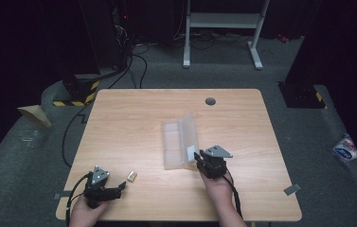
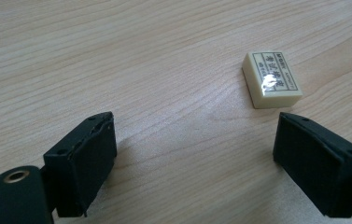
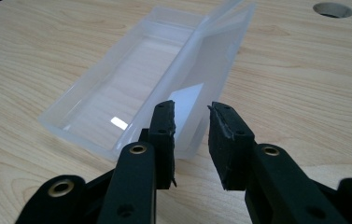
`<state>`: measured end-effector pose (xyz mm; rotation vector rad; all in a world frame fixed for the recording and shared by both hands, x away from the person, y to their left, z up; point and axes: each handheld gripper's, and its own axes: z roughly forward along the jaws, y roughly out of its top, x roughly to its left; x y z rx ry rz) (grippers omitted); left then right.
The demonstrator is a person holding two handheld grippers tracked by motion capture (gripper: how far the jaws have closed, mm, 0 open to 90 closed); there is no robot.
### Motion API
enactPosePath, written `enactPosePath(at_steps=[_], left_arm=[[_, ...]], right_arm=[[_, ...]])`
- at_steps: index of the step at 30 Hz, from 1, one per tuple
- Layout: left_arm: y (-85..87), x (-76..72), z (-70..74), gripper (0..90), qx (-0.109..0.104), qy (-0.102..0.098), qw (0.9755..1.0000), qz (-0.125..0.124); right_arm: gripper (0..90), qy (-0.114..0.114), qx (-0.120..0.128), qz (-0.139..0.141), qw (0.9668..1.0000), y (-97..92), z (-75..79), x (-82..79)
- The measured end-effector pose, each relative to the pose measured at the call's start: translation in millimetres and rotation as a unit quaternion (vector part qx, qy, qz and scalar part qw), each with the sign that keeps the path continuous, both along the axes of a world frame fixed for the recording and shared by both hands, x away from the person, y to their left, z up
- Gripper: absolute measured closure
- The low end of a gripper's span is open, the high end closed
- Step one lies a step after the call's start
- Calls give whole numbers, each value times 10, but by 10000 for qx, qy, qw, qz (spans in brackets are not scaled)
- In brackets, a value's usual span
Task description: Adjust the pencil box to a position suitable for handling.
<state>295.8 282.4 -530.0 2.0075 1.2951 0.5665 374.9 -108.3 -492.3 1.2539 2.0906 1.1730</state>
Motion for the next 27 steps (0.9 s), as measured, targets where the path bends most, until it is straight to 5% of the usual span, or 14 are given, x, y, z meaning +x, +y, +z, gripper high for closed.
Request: enactPosePath(at_steps=[21,27], left_arm=[[0,0,0,136,1,1,10000,-1],[0,0,0,136,2,1,10000,0]], right_arm=[[633,-137,182,-436,9988,-276,95,51],[623,-296,208,-56,9993,-117,201,-53]])
